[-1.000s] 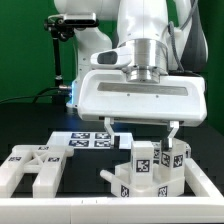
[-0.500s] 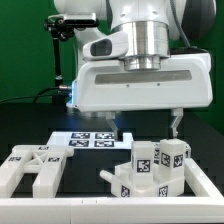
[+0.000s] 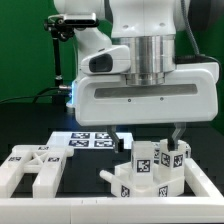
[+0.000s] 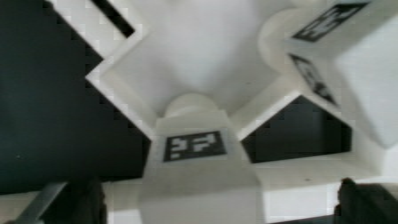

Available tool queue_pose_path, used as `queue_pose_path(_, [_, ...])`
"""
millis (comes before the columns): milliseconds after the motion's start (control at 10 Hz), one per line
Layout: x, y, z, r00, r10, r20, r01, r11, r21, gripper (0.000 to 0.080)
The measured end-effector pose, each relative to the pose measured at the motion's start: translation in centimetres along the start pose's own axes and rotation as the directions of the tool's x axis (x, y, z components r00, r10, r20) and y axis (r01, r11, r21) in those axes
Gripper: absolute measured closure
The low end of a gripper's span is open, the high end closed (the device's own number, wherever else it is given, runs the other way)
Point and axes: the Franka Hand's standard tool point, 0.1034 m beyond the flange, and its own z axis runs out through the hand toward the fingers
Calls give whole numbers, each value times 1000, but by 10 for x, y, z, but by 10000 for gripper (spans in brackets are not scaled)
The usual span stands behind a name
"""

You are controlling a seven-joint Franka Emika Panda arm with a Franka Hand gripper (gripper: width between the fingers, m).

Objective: Assemble chair

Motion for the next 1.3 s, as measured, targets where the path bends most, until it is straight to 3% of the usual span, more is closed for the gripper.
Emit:
queue_pose_path(100, [0, 0, 0, 1000, 17, 1, -17, 1000, 0, 262])
queue_pose_path(200, [0, 0, 0, 999, 35, 0, -35, 999, 0, 262])
queue_pose_path(300, [0, 0, 0, 998, 62, 0, -62, 998, 1, 409])
queue_pose_path(400, [0, 0, 0, 989, 147, 1, -147, 989, 2, 409])
queue_pose_path(500, [0, 0, 0, 977, 213, 1, -213, 977, 2, 513])
queue_pose_path(700, [1, 1, 1, 923, 384, -2, -384, 923, 1, 513])
queue_pose_path(800, [5, 6, 1, 858, 513, -15, -513, 858, 2, 513])
queue_pose_path(900, [8, 8, 1, 732, 680, -22, -680, 733, 22, 513])
queue_pose_path(1100, [12, 12, 1, 490, 872, -1, -868, 488, 93, 513])
queue_pose_path(1200, [11, 15, 0, 384, 923, 32, -918, 378, 119, 512])
queue_pose_path(1300, [10, 12, 0, 318, 947, 32, -941, 312, 128, 512])
